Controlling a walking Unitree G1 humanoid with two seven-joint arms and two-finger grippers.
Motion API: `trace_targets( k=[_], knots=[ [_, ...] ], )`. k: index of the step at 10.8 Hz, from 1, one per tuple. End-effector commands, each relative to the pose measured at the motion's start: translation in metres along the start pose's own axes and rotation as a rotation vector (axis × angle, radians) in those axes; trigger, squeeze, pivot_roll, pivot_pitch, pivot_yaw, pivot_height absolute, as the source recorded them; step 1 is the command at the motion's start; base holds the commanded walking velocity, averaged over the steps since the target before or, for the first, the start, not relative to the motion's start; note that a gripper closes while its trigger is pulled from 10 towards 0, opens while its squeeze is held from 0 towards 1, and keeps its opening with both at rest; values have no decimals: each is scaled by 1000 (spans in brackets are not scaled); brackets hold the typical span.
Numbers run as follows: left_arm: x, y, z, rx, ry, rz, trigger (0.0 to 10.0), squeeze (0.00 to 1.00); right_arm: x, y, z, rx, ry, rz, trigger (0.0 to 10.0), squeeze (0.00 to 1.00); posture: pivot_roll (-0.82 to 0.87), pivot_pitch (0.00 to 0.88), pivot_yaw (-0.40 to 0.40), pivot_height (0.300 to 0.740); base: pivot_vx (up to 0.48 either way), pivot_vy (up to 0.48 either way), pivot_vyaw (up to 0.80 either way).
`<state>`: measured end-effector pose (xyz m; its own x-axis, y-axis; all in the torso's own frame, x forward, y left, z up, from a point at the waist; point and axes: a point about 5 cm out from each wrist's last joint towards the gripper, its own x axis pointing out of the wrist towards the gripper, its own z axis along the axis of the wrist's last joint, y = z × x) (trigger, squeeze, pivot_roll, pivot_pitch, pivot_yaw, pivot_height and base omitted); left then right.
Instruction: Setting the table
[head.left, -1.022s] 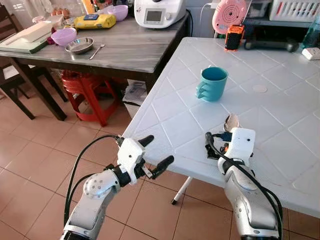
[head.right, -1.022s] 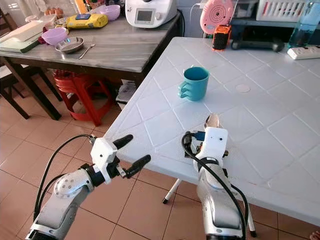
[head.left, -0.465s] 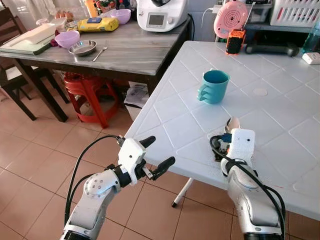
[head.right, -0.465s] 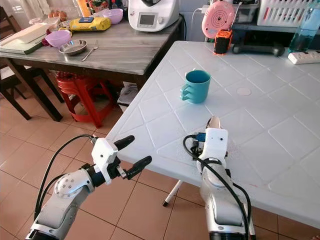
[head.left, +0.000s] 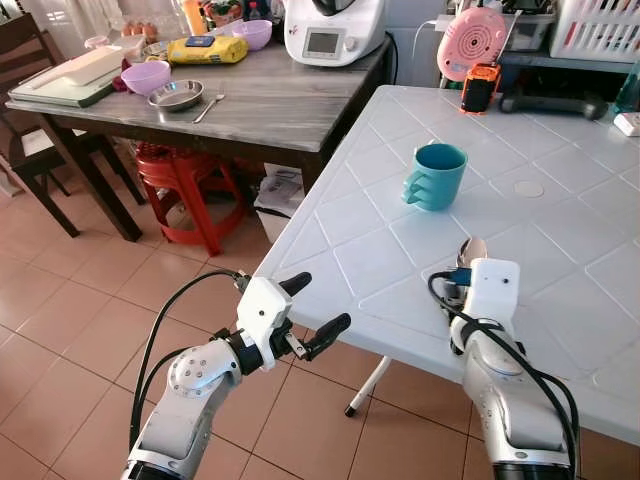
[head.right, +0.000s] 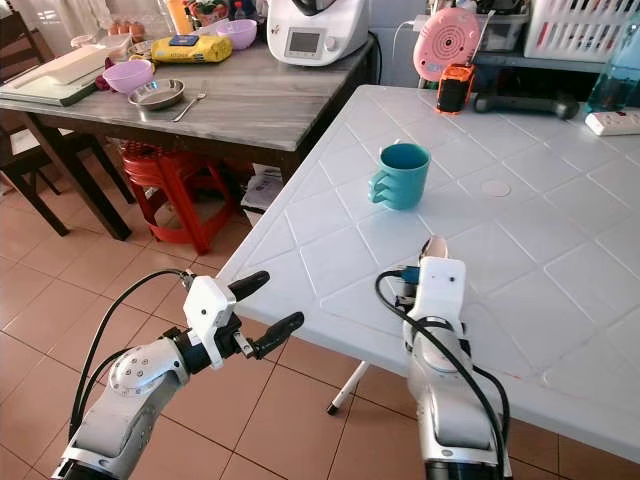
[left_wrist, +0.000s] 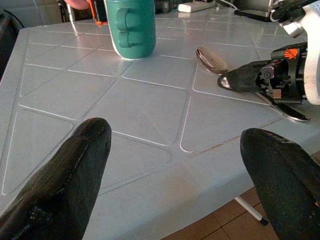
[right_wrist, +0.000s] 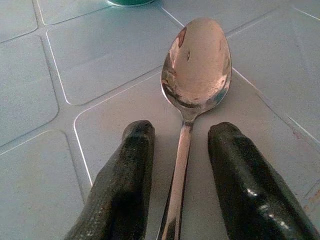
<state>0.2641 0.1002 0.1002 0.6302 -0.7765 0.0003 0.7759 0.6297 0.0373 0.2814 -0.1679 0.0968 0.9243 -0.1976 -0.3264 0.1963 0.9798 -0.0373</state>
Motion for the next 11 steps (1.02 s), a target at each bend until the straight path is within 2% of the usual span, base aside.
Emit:
trace_targets(
  k=[1, 9, 11],
  knots=[
    [-1, 1, 2, 7, 3, -6, 10000, 0, -5, 0, -46, 1, 226, 0, 0, 0, -84, 89, 108, 740, 0, 0, 0],
    [-1, 1, 2, 6, 4, -13, 10000, 0, -5, -1, -46, 26, 228, -10, 0, 0, -85, 83, 106, 740, 0, 0, 0],
    [-1, 3, 2, -18, -3, -9, 10000, 0, -2, -1, -42, 36, 209, -10, 0, 0, -84, 80, 105, 740, 0, 0, 0]
  ],
)
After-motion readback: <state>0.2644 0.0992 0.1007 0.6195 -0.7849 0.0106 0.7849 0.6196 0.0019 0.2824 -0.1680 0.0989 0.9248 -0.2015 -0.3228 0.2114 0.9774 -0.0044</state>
